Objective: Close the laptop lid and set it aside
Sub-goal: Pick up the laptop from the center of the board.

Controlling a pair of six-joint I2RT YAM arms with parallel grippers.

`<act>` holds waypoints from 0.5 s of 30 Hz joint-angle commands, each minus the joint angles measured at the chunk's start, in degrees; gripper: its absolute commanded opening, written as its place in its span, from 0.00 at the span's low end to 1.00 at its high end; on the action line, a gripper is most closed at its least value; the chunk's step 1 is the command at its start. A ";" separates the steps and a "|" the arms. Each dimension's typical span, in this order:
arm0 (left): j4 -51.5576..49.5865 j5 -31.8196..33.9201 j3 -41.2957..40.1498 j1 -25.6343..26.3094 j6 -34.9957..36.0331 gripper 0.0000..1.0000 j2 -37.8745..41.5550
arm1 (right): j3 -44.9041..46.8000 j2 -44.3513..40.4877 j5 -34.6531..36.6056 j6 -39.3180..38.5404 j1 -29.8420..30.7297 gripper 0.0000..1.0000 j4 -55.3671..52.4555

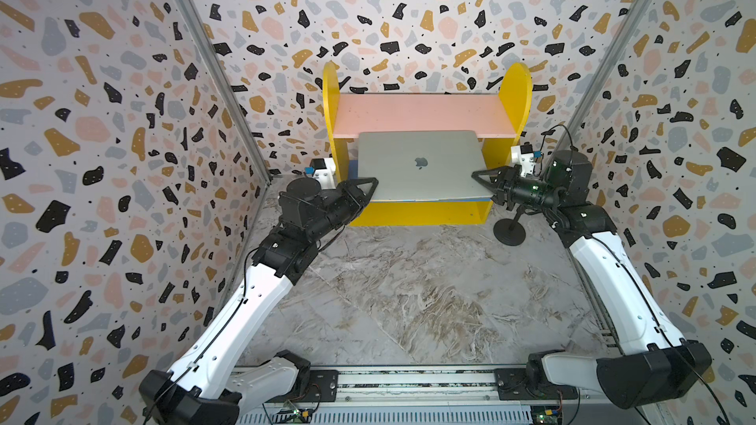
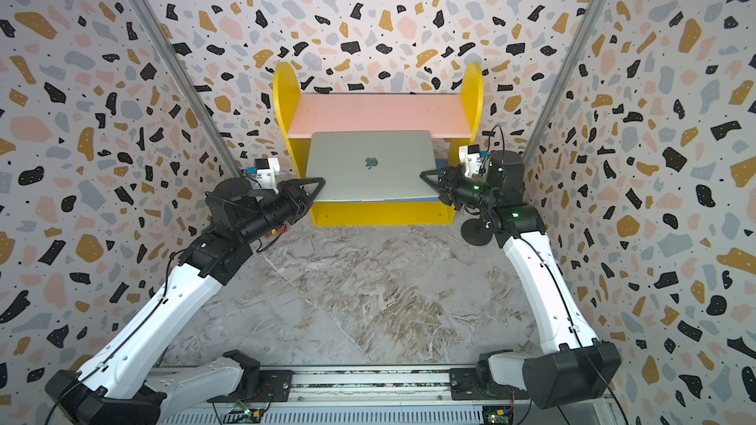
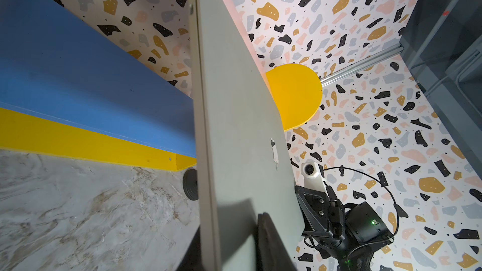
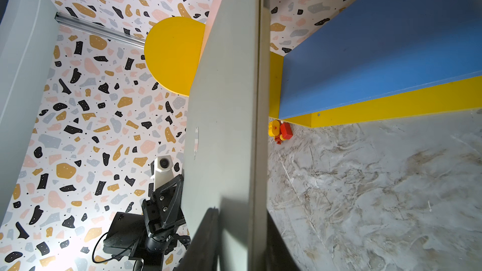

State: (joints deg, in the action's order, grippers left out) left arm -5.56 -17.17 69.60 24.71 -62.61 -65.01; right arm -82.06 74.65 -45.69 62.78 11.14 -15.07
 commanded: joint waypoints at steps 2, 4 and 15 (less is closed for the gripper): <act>8.74 -13.03 2.98 2.64 5.53 0.20 -2.63 | -5.10 0.50 -11.54 -2.53 4.24 0.24 7.73; 8.92 -13.35 3.70 2.23 5.44 0.20 -3.49 | -6.13 1.63 -11.79 -1.98 4.18 0.24 8.19; 11.67 -16.33 7.89 -0.32 2.61 0.19 -9.13 | -9.54 6.07 -12.37 1.64 3.31 0.25 12.08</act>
State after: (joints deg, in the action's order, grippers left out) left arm -2.04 -20.47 75.02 21.08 -64.23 -72.12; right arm -87.39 82.02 -46.83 66.19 10.37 -10.28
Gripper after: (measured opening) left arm 0.235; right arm 0.249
